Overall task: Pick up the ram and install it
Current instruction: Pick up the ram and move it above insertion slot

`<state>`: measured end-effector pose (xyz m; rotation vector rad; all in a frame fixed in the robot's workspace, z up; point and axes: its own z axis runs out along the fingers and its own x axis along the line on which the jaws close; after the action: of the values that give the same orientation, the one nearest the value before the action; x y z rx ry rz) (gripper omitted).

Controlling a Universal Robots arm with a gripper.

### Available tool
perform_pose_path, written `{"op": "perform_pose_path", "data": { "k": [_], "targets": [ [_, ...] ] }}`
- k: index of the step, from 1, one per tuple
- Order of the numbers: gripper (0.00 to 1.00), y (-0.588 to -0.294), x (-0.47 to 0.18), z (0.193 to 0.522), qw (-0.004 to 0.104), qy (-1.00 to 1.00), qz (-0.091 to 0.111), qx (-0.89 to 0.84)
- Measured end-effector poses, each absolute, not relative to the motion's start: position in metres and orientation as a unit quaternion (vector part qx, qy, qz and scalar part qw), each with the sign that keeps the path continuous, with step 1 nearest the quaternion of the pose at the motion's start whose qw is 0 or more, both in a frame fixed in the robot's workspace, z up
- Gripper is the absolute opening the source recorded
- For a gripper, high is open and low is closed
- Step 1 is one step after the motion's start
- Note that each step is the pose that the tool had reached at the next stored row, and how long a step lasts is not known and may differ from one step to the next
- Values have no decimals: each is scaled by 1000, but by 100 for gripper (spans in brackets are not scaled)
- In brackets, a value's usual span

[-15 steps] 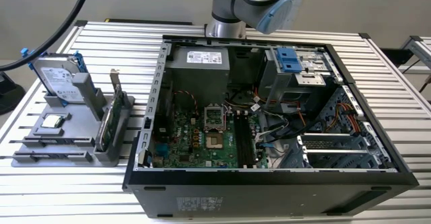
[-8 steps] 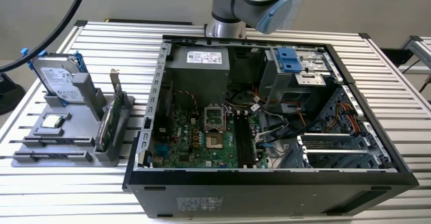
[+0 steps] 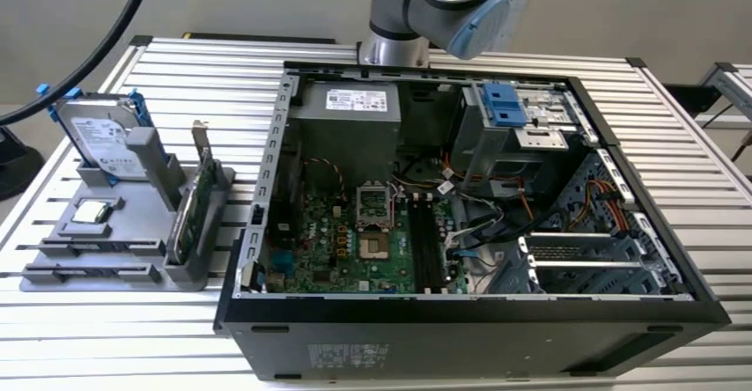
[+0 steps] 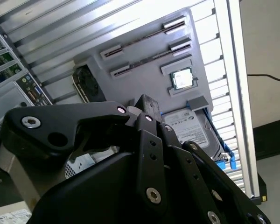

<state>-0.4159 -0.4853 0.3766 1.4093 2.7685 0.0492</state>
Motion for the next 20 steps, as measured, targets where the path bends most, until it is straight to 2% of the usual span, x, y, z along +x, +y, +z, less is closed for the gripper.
{"op": "perform_pose_path", "data": {
  "k": [20],
  "targets": [
    [0,-485,-417,377,17,867,14,497]
  ]
}}
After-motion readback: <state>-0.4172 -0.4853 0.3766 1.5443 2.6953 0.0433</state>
